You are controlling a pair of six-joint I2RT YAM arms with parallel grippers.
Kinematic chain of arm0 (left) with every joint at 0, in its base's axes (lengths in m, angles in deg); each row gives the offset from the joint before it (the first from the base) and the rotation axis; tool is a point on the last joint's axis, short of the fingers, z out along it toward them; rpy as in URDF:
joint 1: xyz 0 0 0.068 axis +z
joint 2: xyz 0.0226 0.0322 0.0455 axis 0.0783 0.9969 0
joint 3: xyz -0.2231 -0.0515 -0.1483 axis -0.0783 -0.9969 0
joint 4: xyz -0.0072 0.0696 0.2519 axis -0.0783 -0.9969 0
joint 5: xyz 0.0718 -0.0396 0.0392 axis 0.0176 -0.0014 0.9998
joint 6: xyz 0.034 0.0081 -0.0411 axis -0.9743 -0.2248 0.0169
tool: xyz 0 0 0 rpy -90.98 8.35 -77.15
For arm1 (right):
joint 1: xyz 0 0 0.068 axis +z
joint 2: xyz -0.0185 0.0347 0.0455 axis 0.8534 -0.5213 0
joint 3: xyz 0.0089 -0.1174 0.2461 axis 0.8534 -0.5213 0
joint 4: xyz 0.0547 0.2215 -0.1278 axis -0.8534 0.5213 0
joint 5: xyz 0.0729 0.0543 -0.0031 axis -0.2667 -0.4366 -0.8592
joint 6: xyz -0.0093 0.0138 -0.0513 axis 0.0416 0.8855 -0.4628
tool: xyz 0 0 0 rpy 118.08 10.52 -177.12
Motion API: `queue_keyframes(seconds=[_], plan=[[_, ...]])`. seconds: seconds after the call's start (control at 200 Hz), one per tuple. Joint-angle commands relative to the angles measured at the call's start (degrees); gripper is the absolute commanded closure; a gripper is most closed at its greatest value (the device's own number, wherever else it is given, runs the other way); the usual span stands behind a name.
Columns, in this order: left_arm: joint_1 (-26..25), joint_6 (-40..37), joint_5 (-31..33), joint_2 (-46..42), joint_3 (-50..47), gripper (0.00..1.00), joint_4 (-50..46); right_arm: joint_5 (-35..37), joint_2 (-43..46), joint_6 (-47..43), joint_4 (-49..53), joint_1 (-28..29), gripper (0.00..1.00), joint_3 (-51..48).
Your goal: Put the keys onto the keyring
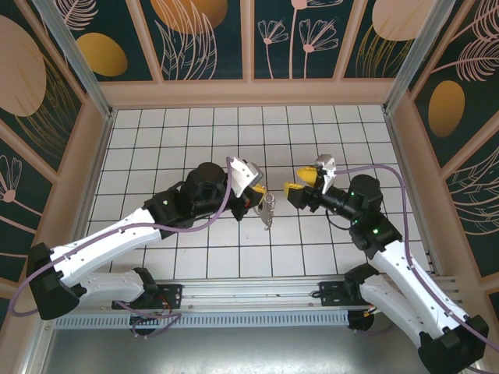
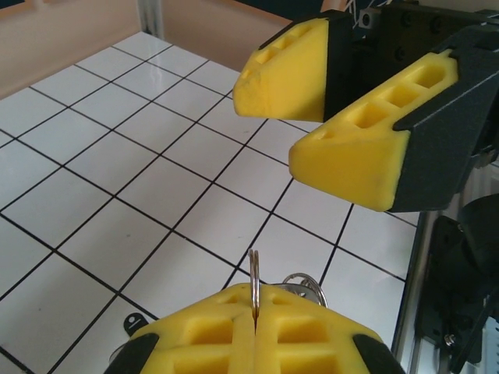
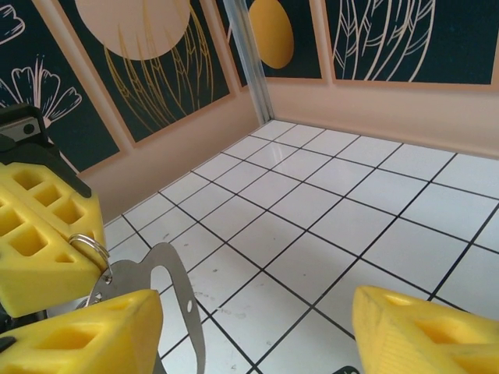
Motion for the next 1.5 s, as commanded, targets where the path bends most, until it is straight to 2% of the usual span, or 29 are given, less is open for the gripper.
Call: queue_keyframes(seconds=[0.0,0.175,0.43,0.651,0.846,1.241,1.491], plan=[[-0.3,-0.6,-3.8,-1.7,0.8,1.0,4.0,-1.6,0.3,-1.0,0.2,0.4,0.38,2.1],[-0.3,-0.4,-6.9,-1.0,1.4,1.0,4.4,-4.4,0.1,-1.2,-0.6,0.5,0.38,2.1],[-0.3,-0.9,-8.3,-1.4,2.7,1.0,3.5,-13.3,1.3,-0.2,-2.5,1.3,0.39,2.2],[-0.3,-2.4,-12.4,-1.3,3.6,1.0,1.5,-17.0,1.7,-1.1,-2.3,2.1,0.36,2.6],[-0.3,-3.4,-14.3,-0.7,4.3,1.0,-0.1,-17.8,1.6,-2.3,-2.4,3.6,0.38,2.7],[-0.3,-5.0,-17.4,0.9,5.0,1.0,-1.8,-16.7,1.2,-2.8,-4.1,5.8,0.52,2.9],[-0.3,-4.9,-17.8,1.1,5.1,1.0,-1.9,-16.9,0.4,-3.8,-3.3,7.4,0.56,3.2]])
